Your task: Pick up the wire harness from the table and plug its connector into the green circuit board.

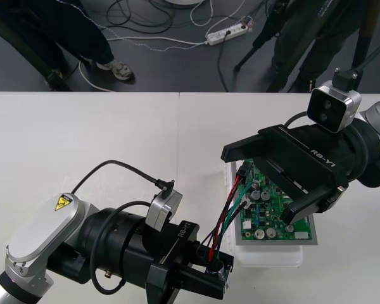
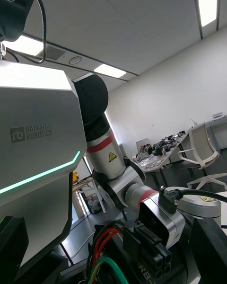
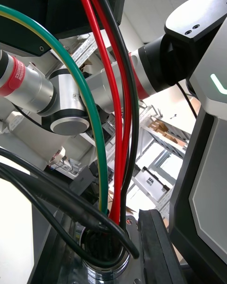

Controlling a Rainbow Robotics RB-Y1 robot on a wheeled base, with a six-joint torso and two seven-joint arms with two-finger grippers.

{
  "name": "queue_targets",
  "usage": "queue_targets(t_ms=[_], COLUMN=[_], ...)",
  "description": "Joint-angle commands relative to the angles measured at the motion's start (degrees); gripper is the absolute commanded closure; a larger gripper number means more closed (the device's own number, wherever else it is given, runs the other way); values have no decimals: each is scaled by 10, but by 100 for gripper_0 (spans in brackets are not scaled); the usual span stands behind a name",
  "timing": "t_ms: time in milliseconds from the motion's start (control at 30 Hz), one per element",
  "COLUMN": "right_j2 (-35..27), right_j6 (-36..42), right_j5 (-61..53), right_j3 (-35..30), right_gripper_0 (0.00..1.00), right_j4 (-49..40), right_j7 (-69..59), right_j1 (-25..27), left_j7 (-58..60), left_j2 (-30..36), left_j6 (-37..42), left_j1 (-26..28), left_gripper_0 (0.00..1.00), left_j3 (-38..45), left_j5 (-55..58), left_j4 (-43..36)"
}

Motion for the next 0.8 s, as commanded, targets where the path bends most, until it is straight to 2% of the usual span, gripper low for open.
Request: queue_targets(t_ms=[33,133,167,200,233,267,300,333,800], right_j2=[-14,-13,-12,-12,-11,-11,-11,-10,2], right_j6=[-4,-4,-4,-4,-4,-4,-4,-4,-4], right_j5=[-11,-11,-11,-11,-10,-6,-5,-3,-3], right_j3=[7,7,7,7,7,7,7,7,7], right_gripper_0=[0,0,5,18,57,81,87,99,100], right_j4=[-19,-18,-19,-19,-19,-19,-19,-19,-18], right_j7=[-24,-25,-25,-25,-25,-26,-26,-26,-28], right_j1=[5,5,5,5,5,5,5,5,5], left_j7=[24,23,23,23,22,22,22,20,18], left_j2=[-15,-15,-15,-15,-15,-16,-15,-15,-17], left_j6=[9,8,8,8,8,8,8,8,7], left_j1=[-16,-16,-16,-17,-16,-16,-16,-16,-16], left_gripper_0=[100,100,100,100,100,100,100,100,100], left_j3=[-13,-13,-13,-14,-13,-13,-13,-13,-17], left_j5=[11,11,11,11,11,11,11,11,11], left_j4=[-19,-19,-19,-19,-19,-19,-19,-19,-19])
